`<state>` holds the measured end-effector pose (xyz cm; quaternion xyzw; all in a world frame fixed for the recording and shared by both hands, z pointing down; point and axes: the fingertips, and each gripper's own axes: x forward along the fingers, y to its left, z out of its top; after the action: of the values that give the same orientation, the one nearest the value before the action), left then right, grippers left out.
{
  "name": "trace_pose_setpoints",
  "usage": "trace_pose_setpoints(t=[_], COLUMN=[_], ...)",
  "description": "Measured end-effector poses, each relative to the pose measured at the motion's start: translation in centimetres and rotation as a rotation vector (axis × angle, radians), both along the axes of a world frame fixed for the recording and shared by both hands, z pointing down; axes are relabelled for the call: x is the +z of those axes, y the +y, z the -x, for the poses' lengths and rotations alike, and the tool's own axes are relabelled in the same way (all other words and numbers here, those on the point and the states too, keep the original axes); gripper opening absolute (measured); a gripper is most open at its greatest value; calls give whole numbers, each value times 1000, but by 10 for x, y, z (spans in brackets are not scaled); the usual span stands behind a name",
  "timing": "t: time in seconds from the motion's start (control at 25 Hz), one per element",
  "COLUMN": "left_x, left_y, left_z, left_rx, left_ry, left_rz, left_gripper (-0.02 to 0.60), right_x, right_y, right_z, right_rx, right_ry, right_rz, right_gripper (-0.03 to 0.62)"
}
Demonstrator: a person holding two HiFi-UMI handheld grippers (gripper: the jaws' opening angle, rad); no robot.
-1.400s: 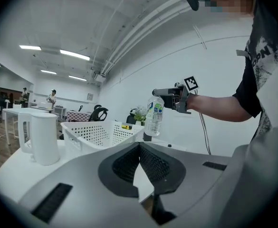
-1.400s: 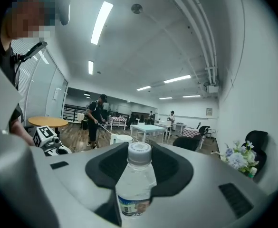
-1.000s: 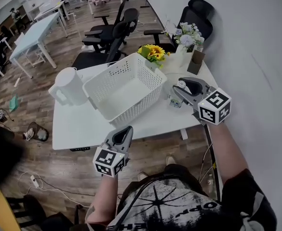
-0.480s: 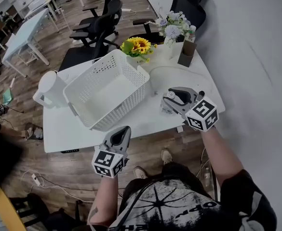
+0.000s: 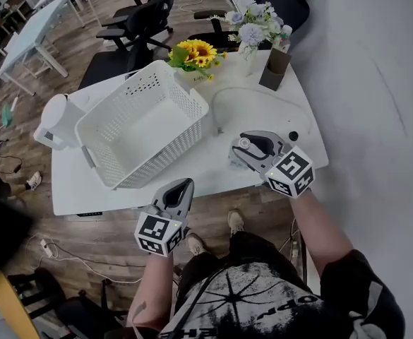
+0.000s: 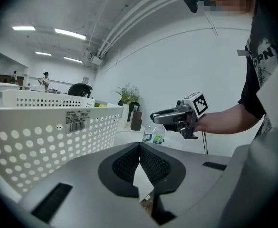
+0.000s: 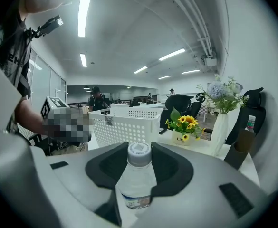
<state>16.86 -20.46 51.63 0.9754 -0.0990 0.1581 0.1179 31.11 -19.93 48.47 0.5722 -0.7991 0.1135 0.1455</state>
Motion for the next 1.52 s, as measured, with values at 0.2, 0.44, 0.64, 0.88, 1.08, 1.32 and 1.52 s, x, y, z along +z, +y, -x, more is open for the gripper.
trace_pose_setpoints(t=[0.2, 0.44, 0.64, 0.88, 1.08, 1.32, 1.52], left_x=[12, 20, 24, 22, 15, 2, -17], left_y=[3, 7, 10, 14, 13, 10, 9], left_z=[-14, -26, -35, -43, -44, -40, -32], left_rx=[-5, 3, 17, 42, 55, 68, 70], left_ry=[-10, -13, -9, -9, -5, 8, 49], left_rz=[23, 39, 50, 46, 31, 5, 5], left_gripper=[9, 9, 9, 9, 10, 10, 9], right_x=[11, 17, 18, 19, 21, 15, -3], right_y=[1, 2, 2, 2, 2, 4, 13], right_z=[-3, -1, 0, -1, 0, 3, 6], right_rx=[-29, -57, -57, -42, -31, -13, 12], right_ry=[8, 7, -26, -14, 22, 58, 84], right_rz=[15, 10, 4, 0, 21, 36, 11], right_gripper=[161, 163, 163, 163, 163, 189, 196])
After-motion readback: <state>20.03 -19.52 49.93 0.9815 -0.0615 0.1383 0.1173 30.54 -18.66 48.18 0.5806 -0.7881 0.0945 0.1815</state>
